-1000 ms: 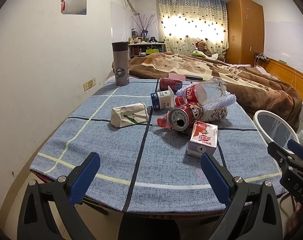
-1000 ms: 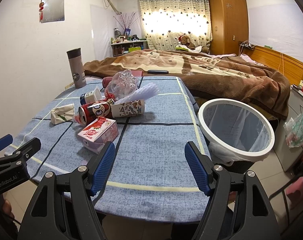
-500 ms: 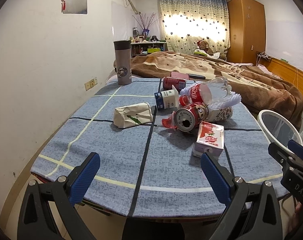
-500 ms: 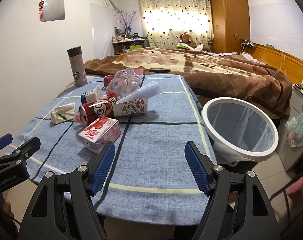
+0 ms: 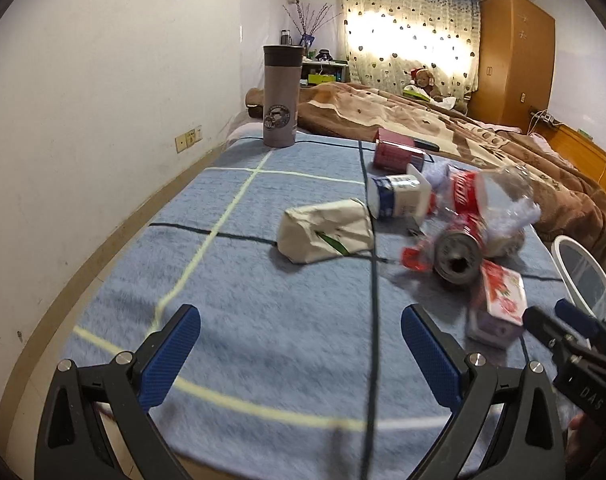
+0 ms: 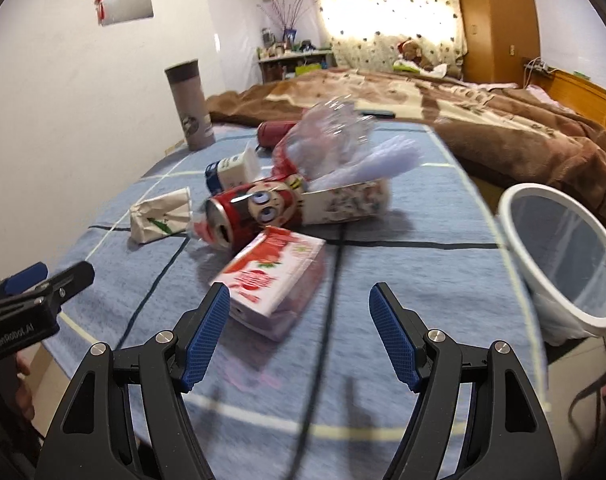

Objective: Collect trash
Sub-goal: 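Grasp the pink juice carton with the right tool while the left tool grasps the paper bag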

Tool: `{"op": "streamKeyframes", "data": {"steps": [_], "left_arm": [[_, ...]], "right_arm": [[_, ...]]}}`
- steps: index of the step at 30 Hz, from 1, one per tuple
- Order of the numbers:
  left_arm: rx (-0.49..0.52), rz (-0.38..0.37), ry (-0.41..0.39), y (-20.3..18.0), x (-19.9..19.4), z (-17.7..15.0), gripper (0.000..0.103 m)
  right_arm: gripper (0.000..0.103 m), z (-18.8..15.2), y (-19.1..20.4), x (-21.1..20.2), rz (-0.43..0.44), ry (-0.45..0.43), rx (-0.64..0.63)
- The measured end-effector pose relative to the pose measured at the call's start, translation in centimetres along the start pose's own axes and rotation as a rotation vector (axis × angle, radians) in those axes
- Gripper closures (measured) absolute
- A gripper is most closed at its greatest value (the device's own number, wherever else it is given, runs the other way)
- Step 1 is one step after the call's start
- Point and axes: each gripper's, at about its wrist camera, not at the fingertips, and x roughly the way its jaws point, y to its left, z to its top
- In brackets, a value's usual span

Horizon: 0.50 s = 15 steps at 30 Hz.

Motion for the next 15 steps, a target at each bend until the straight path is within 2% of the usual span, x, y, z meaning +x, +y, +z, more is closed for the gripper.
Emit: {"op": "streamKeyframes", "data": {"steps": [2, 5, 12, 15], "left_arm": [[0.01, -0.006, 0.004, 0.6, 0.7, 0.8, 0.001], [0.043, -0.016, 0.018, 1.1, 2.3, 2.2, 0.001], [0.081, -0.086, 0.059, 2.0, 6.6, 5.2, 0.001], [0.112, -0.071, 0.088, 1.7, 8.3, 6.0, 0.001]], "right_arm": [[0.029, 0.3, 0.8, 0.9, 0.009, 0.018, -0.003], [0.029, 0.7, 1.5, 2.1, -0.023, 0.043, 0.01], [0.029, 1.4, 2.2, 2.9, -0.08, 0.063, 0.014], [0.029, 1.5, 2.3, 2.8, -0.087, 0.084, 0.018]]}}
